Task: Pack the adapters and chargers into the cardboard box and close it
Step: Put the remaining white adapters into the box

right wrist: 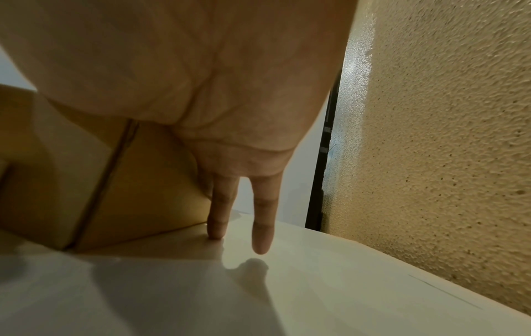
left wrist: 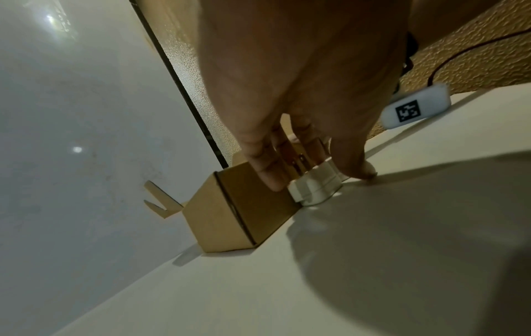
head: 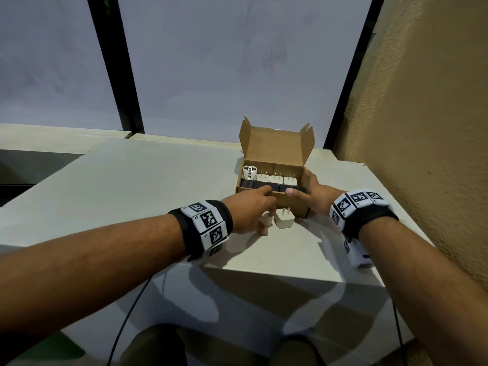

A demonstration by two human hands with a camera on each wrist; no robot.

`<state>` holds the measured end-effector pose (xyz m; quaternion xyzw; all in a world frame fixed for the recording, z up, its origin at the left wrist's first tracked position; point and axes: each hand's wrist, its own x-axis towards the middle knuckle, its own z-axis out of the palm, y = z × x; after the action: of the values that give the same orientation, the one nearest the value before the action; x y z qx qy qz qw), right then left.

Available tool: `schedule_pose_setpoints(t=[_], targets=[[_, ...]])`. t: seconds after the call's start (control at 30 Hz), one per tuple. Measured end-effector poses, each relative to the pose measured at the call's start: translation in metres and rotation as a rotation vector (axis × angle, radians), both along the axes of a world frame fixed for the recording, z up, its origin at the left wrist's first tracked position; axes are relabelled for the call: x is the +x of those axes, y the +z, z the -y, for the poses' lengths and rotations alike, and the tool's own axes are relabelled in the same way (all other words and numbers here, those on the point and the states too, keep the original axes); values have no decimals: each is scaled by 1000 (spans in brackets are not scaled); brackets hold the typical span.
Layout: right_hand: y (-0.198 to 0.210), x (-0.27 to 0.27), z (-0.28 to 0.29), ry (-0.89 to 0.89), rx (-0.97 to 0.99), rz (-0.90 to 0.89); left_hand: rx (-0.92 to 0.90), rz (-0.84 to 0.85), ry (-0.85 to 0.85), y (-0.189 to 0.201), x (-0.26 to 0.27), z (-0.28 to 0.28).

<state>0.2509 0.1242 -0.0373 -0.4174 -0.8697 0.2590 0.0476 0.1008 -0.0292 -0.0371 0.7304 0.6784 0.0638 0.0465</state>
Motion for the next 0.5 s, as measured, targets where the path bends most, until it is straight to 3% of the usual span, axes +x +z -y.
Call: schedule_pose_setpoints(t=[0.23, 0.37, 0.5], targets=[[-2, 0, -2, 0, 0, -1, -84, 90, 60, 3, -4, -2], [0, -1, 2, -5, -21, -13, -132, 68, -20, 4, -5, 0], [-9, -4, -9, -1, -15, -59, -54, 91, -84, 22, -9, -3]])
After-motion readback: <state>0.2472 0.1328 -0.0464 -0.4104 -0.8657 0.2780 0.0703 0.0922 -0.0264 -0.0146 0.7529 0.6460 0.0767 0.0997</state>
